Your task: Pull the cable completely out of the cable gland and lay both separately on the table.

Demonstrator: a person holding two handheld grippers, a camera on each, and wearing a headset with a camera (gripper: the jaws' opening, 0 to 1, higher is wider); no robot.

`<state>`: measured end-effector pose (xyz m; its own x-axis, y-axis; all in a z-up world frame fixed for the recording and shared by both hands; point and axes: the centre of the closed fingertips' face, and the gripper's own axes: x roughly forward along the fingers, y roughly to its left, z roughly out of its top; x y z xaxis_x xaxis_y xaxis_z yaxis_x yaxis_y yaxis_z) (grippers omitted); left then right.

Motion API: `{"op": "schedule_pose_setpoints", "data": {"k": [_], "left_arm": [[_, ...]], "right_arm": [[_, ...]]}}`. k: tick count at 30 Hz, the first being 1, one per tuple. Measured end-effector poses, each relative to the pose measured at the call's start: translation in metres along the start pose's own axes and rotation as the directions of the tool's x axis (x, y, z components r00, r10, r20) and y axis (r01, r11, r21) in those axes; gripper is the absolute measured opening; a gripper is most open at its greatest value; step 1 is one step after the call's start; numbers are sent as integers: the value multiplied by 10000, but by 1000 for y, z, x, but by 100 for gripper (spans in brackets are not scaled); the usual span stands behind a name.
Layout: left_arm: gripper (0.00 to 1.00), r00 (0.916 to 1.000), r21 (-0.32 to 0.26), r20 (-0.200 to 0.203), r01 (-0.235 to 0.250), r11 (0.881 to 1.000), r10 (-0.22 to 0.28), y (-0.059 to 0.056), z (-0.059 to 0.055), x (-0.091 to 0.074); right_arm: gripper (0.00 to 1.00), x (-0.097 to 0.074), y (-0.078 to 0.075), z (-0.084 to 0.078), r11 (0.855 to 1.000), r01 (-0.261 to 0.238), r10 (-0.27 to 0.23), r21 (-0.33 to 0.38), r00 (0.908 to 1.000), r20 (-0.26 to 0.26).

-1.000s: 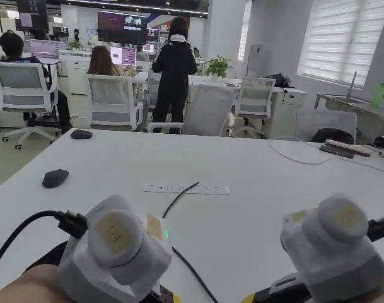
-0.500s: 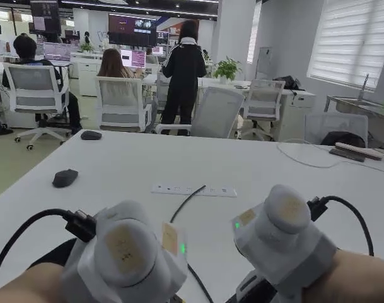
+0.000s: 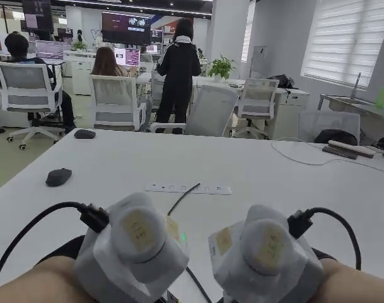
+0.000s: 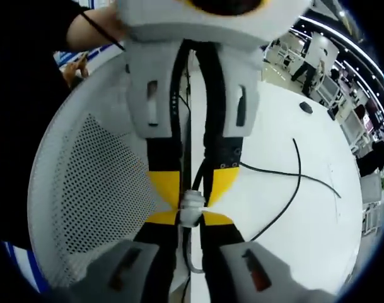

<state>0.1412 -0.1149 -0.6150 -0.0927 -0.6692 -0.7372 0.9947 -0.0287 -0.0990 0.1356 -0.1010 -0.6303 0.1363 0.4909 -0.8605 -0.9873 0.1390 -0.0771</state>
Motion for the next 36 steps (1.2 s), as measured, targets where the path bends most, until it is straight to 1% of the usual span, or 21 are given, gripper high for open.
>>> {"op": "schedule_pose_setpoints", "data": {"k": [2,4,5,6,7,8,9,10,11,12,13,15,17,18,21,22,25,26,28,31,36], "left_arm": [[16,9987,-949,359,387,9947,-354,1,0,0],[16,9934,-1922,883,893,9773,-734,2,1,-2],[16,9884,-2457,1143,1254,9612,-997,4,0,-3],[16,9846,-2709,1379,1423,9520,-1079,5,1,-5],[16,9776,-3352,1655,1797,9249,-1300,6,1,-6],[16,9726,-3675,1876,1992,9084,-1374,6,2,-8],[16,9678,-3905,2170,2060,8972,-1278,10,3,-10],[16,9672,-3989,2231,2041,8940,-1213,12,3,-11],[16,9682,-4075,2319,1846,8944,-942,17,3,-14],[16,9701,-3936,2305,1645,9044,-762,18,3,-17],[16,9732,-3496,2220,1367,9269,-598,19,3,-20],[16,9829,-2713,1798,874,9585,-387,12,-1,-20],[16,9908,-2072,1350,262,9780,21,10,-4,-20],[16,9948,-1336,983,-125,9910,258,8,-7,-19],[16,9984,-374,68,-553,9978,556,0,-13,-16],[16,9970,392,-254,-715,9967,725,-3,-13,-14],[16,9888,1783,-770,-1122,9776,1275,-5,-15,-13],[16,9842,1923,-1072,-1184,9742,1408,-4,-20,-13],[17,9813,2045,-1233,-1207,9714,1479,-4,-24,-10],[16,9808,1582,-1224,-1320,9786,1521,1,-30,-9],[16,9912,-450,-268,-1306,9904,1295,5,-30,-11]], "right_arm": [[11,-1,-4,0,9982,492,-489,-331,9987,104],[10,-3,-7,2,9851,1138,-1137,-1288,9935,86],[10,-3,-7,3,9811,1253,-1255,-1476,9921,79],[11,-4,-9,5,9541,1773,-1829,-2413,9831,-8],[11,-5,-10,5,9384,2061,-2169,-2775,9762,-86],[10,-7,-12,7,9184,2367,-2547,-3170,9669,-159],[11,-8,-15,8,8942,2603,-2864,-3641,9579,-183],[11,-8,-19,10,8813,2873,-3124,-3753,9499,-65],[11,-9,-24,13,8732,3305,-3441,-3581,9385,271],[11,-8,-26,15,8837,3443,-3441,-3171,9371,586],[12,-6,-23,18,9238,3037,-2887,-2331,9525,968],[12,-6,-16,18,9771,1948,-1855,-857,9769,1057],[15,-4,-17,19,9843,1565,-1464,-819,9822,1173],[16,-3,-16,20,9865,1387,-1271,-874,9837,1272],[20,1,-8,22,9986,449,-402,-273,9875,1522],[21,3,-3,21,9997,-3,40,-247,9889,1488],[13,10,9,19,9964,-701,758,-486,9892,1253],[13,13,6,20,9980,-423,478,-468,9913,1223],[12,18,7,21,9975,-282,349,-651,9939,1041],[12,24,5,21,9969,219,-148,-750,9954,942],[12,22,-1,21,9838,1218,-1085,-1313,9886,1041]]}}
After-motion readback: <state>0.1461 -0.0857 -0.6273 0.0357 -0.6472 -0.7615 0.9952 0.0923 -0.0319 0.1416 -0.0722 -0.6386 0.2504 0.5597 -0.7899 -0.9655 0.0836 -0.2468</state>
